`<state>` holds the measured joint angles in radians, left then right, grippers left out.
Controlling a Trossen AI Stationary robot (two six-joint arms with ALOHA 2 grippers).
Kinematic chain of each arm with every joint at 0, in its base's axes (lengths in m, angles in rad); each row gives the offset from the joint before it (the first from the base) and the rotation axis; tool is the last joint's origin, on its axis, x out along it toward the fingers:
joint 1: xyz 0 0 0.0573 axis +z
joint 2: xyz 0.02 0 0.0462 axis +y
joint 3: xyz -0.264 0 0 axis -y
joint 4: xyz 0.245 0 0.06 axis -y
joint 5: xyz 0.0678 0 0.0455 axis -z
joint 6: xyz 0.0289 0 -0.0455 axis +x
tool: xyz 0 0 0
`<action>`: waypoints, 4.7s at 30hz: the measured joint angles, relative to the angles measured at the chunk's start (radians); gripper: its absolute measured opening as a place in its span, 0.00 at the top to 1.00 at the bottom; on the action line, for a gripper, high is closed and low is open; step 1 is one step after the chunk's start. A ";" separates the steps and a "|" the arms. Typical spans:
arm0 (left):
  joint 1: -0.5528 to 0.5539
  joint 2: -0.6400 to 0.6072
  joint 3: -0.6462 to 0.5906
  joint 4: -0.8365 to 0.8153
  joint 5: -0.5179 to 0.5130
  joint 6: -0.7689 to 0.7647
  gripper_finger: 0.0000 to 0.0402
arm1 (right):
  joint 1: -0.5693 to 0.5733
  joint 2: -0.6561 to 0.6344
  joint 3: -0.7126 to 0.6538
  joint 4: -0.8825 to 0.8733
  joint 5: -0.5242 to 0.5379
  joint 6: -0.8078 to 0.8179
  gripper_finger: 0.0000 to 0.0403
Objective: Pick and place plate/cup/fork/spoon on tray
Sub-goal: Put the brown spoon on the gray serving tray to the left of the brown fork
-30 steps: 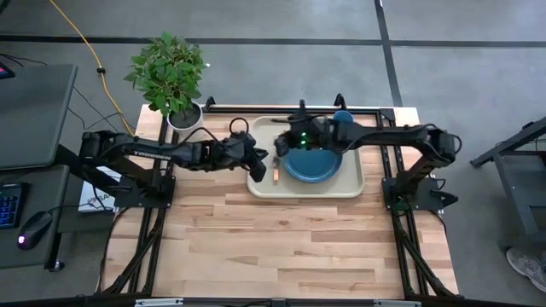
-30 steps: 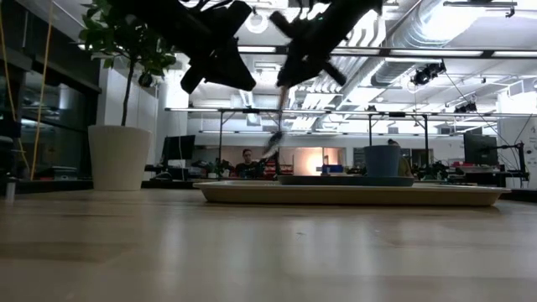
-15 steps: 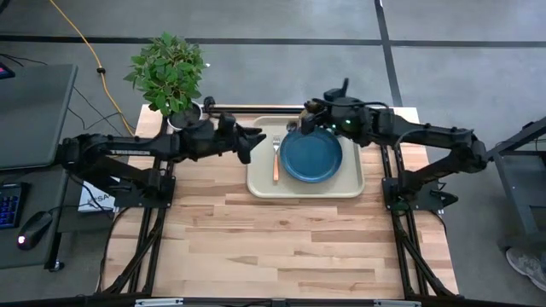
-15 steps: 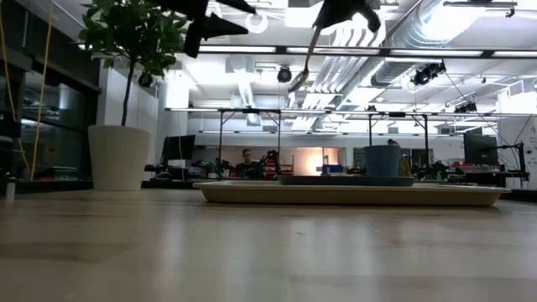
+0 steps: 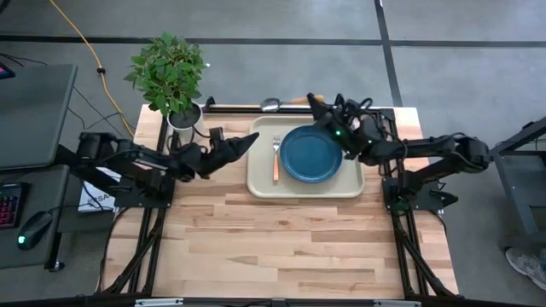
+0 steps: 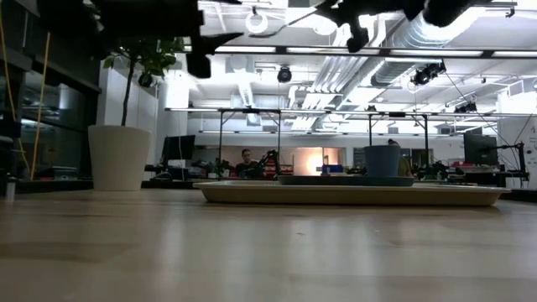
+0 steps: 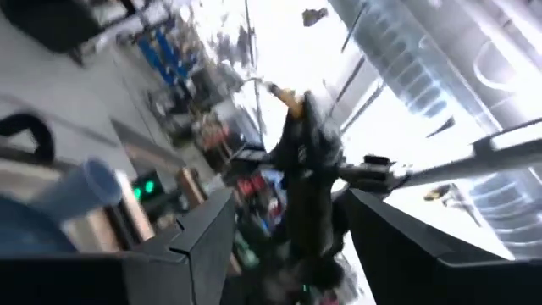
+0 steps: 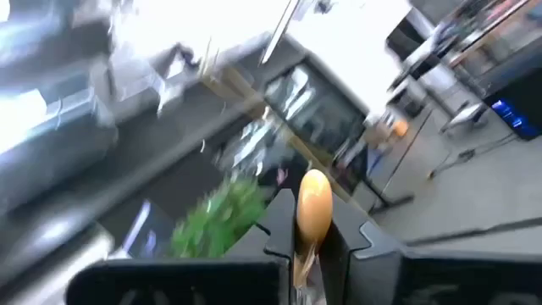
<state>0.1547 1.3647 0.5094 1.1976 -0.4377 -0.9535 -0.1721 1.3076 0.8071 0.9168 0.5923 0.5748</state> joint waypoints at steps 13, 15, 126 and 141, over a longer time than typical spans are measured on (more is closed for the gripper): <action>0.032 0.273 0.438 0.017 -0.161 0.310 0.48 | 0.091 0.080 0.108 0.047 0.087 -0.062 0.98; 0.043 0.283 0.462 0.019 -0.159 0.310 0.48 | 0.090 0.078 0.108 0.046 0.073 -0.042 0.98; 0.447 0.614 0.759 -1.597 0.574 0.459 0.82 | 0.107 -0.259 0.108 -1.361 -0.182 0.101 0.40; 0.456 0.614 0.759 -1.589 0.505 0.474 0.82 | 0.107 -0.259 0.108 -1.360 -0.181 0.101 0.40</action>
<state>0.6105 1.9785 1.2682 -0.3910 0.0669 -0.4799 -0.0650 1.0485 0.9150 -0.4435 0.4114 0.6758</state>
